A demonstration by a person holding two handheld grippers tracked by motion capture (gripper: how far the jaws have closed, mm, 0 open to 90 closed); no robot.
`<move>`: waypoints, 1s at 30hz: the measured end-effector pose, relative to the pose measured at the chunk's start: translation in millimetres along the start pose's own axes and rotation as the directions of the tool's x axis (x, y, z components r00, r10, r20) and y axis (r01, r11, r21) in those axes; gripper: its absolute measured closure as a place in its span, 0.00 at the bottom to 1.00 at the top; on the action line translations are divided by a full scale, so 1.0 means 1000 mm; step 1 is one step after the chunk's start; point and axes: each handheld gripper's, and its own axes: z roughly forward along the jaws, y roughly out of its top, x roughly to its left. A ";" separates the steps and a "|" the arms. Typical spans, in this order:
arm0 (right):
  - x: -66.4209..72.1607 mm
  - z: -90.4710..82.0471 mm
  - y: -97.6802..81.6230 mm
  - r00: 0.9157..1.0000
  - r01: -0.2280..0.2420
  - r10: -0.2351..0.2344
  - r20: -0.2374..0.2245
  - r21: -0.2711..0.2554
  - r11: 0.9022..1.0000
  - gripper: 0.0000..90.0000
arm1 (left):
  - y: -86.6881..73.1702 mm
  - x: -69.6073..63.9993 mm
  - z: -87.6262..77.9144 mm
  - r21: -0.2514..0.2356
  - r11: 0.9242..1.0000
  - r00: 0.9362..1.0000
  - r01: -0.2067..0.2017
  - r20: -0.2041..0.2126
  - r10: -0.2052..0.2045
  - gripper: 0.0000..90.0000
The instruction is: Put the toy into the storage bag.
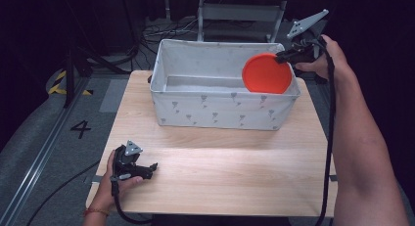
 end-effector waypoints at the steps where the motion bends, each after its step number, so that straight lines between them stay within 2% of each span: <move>1: 0.001 0.003 0.000 1.000 0.005 -0.005 -0.006 0.010 1.000 0.92 | 0.000 0.000 0.000 0.000 1.000 1.000 0.000 0.000 0.000 0.01; 11: 0.011 0.027 -0.005 0.997 0.059 -0.053 -0.057 0.098 0.993 0.92 | 0.000 0.000 0.000 0.000 1.000 1.000 0.001 0.000 -0.001 0.01; 17: 0.018 0.035 -0.009 0.992 0.100 -0.087 -0.092 0.148 0.984 0.92 | 0.000 0.000 0.000 0.001 1.000 1.000 0.001 0.000 -0.001 0.01; 22: 0.023 0.041 -0.012 0.986 0.133 -0.109 -0.127 0.196 0.972 0.92 | 0.000 0.000 0.000 0.000 1.000 1.000 0.000 -0.001 0.000 0.01; 24: 0.024 0.042 -0.012 0.985 0.136 -0.111 -0.131 0.199 0.970 0.92 | 0.000 0.000 0.000 0.000 1.000 1.000 0.000 -0.001 0.000 0.01; 30: 0.028 0.046 -0.012 0.977 0.168 -0.131 -0.167 0.230 0.958 0.92 | 0.000 0.000 0.000 -0.001 1.000 1.000 0.000 -0.002 0.000 0.01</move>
